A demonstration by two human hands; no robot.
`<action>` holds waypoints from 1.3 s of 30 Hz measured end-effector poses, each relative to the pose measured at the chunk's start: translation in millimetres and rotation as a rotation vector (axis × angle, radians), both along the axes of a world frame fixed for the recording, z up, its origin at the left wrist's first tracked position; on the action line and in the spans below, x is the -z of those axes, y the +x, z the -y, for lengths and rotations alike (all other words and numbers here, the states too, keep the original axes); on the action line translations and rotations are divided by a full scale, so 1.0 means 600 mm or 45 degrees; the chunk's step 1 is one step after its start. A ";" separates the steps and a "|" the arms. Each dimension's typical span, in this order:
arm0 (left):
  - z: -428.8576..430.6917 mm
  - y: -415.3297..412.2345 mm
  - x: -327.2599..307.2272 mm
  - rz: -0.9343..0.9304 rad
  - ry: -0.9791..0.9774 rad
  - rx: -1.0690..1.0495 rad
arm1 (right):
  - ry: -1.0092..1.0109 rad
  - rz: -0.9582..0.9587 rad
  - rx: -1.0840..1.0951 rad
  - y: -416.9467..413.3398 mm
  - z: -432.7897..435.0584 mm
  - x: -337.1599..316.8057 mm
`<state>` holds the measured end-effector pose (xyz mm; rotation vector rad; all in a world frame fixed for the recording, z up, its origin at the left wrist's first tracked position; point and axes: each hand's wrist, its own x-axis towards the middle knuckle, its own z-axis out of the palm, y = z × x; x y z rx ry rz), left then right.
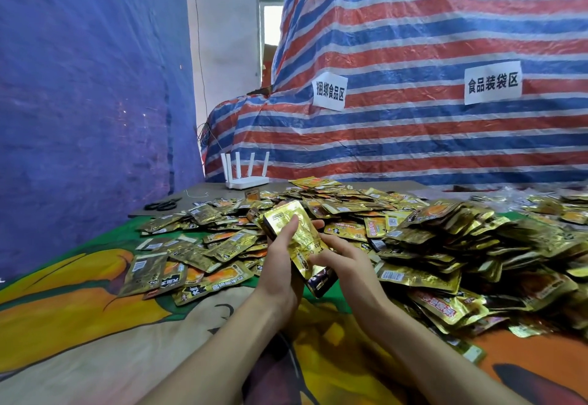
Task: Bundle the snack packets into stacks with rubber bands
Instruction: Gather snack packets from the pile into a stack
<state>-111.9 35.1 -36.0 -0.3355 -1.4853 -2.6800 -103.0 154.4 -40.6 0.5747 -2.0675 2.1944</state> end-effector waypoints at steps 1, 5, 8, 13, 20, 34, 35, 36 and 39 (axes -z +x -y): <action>0.000 0.000 0.001 0.001 -0.013 0.006 | 0.001 0.024 -0.017 0.000 -0.001 -0.001; 0.007 -0.004 0.007 0.024 -0.014 0.072 | 0.071 0.094 -0.037 0.002 0.000 -0.001; 0.011 -0.002 0.005 0.051 0.014 0.156 | -0.037 0.197 -0.101 0.002 -0.004 -0.003; 0.010 0.001 0.009 0.089 -0.072 0.202 | -0.216 0.323 -0.179 -0.003 -0.010 -0.006; 0.003 0.006 0.010 0.123 -0.280 0.217 | -0.178 0.277 -0.110 -0.016 -0.022 -0.008; 0.031 -0.023 0.014 0.120 -0.260 -0.706 | 1.829 -0.259 0.735 0.012 -0.081 -0.019; 0.031 -0.025 0.017 0.071 -0.413 -0.764 | 1.885 -0.283 0.792 0.013 -0.080 -0.016; 0.031 -0.026 0.021 0.023 -0.577 -0.808 | 1.895 -0.298 0.839 0.014 -0.079 -0.017; 0.026 -0.022 0.031 -0.098 -1.057 -0.863 | 1.876 -0.348 0.894 0.013 -0.069 -0.027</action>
